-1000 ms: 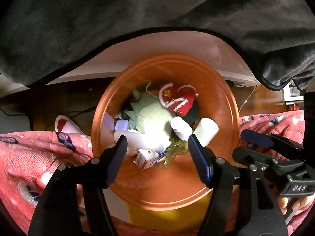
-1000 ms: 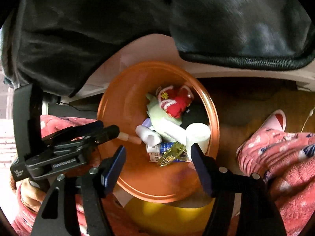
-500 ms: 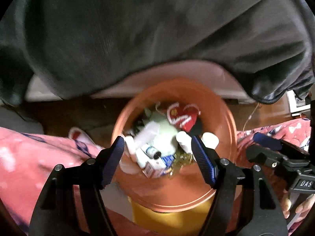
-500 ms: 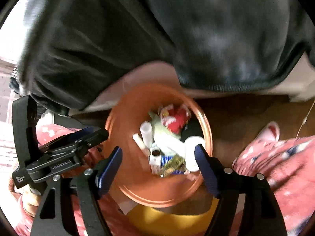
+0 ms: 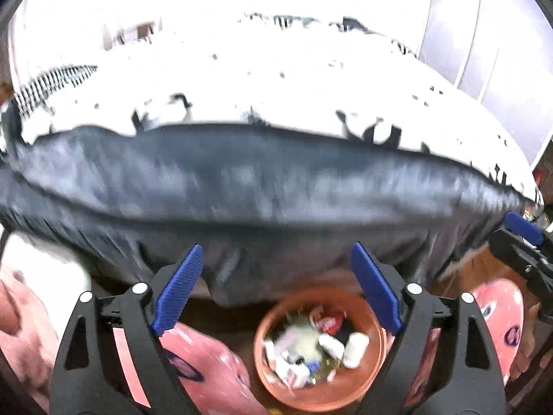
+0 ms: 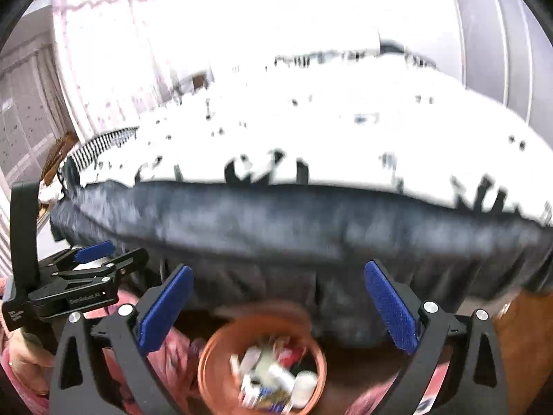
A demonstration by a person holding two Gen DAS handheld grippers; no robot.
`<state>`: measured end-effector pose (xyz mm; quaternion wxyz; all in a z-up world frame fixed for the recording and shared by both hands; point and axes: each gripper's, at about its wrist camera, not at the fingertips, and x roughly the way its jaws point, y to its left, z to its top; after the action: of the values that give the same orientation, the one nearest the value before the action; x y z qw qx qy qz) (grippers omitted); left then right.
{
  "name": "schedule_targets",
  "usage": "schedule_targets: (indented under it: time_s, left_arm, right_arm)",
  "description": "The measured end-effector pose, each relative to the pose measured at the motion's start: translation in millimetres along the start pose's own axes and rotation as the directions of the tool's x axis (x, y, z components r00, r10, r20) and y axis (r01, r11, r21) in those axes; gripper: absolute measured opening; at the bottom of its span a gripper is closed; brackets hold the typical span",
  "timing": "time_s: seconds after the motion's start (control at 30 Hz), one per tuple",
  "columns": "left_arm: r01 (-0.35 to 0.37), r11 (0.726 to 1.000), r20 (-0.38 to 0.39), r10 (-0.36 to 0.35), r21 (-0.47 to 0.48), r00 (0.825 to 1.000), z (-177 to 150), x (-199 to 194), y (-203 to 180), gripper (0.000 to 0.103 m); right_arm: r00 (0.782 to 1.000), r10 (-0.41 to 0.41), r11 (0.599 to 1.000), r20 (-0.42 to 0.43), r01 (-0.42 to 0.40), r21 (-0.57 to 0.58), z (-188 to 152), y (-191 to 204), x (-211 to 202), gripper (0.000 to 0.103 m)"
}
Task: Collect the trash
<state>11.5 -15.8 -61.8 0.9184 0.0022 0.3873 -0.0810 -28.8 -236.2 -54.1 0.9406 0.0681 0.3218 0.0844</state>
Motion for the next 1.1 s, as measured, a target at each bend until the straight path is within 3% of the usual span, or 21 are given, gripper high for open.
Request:
schedule_targets:
  time_s: [0.2,0.43,0.67,1.1]
  left_arm:
    - [0.004,1.000,0.160,-0.001,-0.019,0.987,33.1,-48.5,-0.8,0.091]
    - [-0.011,1.000,0.222,0.015,-0.020,0.975,48.7,-62.0,-6.6,0.091]
    - [-0.032,0.999,0.265,0.030,0.004,0.964,49.9,-69.5,-16.0,0.091]
    - [-0.031,0.999,0.275,0.026,0.014,0.961,45.4,-77.4,-23.7,0.091]
  right_arm:
    - [0.988,-0.058,0.997,0.146,0.065,-0.045,30.7,12.6,-31.8,0.098]
    - [0.982,-0.073,0.996,0.173,0.080,-0.035,40.3,15.5,-32.3,0.098]
    - [0.977,-0.093,0.994,0.192,0.102,-0.039,40.1,17.1,-35.0,0.098]
    - [0.972,-0.098,0.993,0.212,0.108,-0.036,40.0,17.0,-47.9,0.098]
